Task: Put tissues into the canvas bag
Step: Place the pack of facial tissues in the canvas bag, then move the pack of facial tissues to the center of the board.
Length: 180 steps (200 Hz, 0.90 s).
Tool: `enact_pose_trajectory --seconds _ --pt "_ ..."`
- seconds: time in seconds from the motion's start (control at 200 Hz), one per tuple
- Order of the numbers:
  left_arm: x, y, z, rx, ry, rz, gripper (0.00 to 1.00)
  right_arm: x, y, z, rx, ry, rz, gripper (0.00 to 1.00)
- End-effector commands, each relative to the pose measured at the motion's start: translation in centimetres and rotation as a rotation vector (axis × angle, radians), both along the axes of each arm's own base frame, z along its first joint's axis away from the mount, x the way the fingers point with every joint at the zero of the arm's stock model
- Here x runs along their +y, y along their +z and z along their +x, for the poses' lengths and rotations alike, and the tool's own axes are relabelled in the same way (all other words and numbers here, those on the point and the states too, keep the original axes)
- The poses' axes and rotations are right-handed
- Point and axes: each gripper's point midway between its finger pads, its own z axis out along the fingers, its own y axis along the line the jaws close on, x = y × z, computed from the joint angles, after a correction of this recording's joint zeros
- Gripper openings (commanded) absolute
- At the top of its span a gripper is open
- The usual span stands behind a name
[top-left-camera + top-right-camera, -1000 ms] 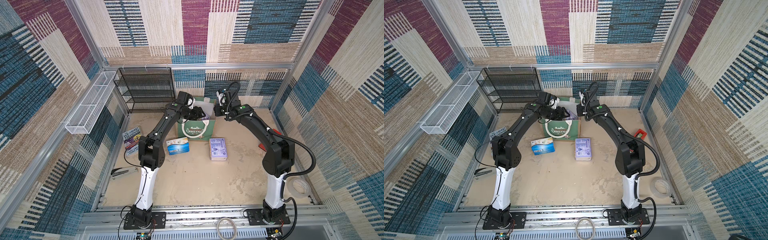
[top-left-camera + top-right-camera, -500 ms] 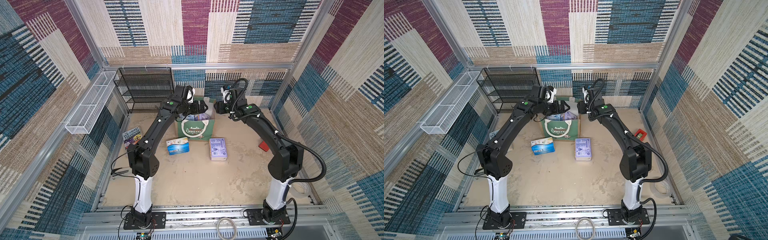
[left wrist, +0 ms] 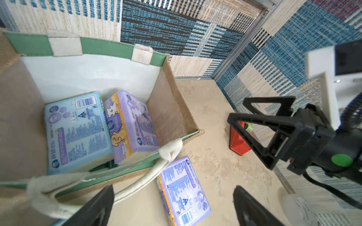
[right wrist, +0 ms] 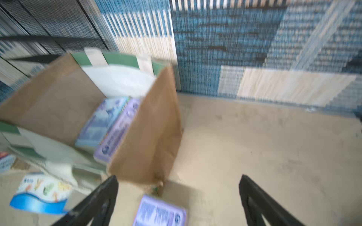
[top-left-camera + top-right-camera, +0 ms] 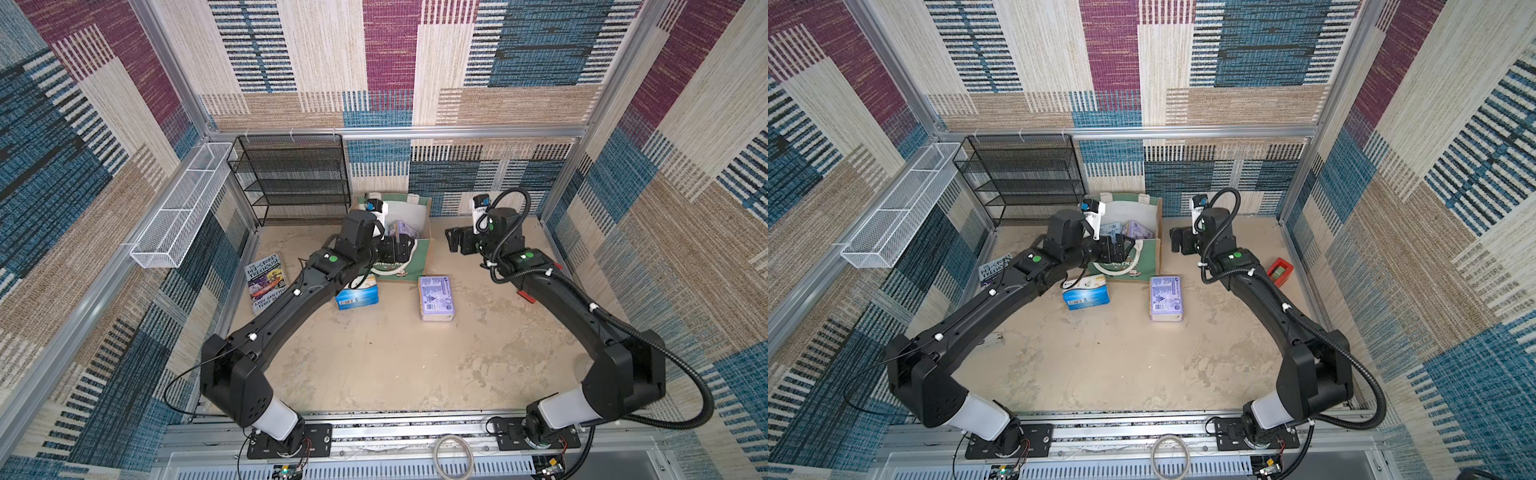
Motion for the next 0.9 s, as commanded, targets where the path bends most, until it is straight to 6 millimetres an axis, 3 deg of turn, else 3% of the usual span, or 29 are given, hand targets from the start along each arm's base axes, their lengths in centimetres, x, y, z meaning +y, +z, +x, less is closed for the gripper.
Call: enact_pose_trajectory --seconds 0.0,0.215,0.291,0.461,0.541,0.606,0.686,0.897 --pt "-0.6 1.0 -1.2 -0.077 0.003 -0.042 1.0 -0.8 0.0 -1.1 -0.069 -0.001 0.107 0.95" --pt "-3.2 -4.6 -6.0 0.01 -0.031 -0.045 0.98 -2.3 -7.5 -3.8 0.077 -0.002 0.249 0.95" --pt "-3.6 -7.1 -7.1 0.05 -0.016 -0.039 0.98 -2.5 -9.8 -3.6 0.146 -0.019 0.28 0.94" --pt "-3.8 -11.8 -8.5 0.152 0.017 -0.025 0.94 -2.5 -14.8 -1.7 0.323 -0.085 0.289 0.81" --pt "-3.8 -14.1 -9.1 0.202 0.028 -0.03 0.91 -2.2 -15.9 -1.0 0.361 -0.094 0.309 0.77" --pt "-4.0 -15.9 -9.6 0.242 0.03 -0.042 0.85 -1.8 -16.2 -0.5 0.373 -0.091 0.334 0.76" --pt "-3.9 -17.7 -10.0 0.286 0.039 -0.044 0.83 -1.3 -16.3 -0.1 0.383 -0.081 0.361 0.75" --pt "-4.1 -19.3 -9.8 0.303 0.035 -0.012 0.83 0.1 -17.5 0.5 0.433 -0.071 0.335 0.74"
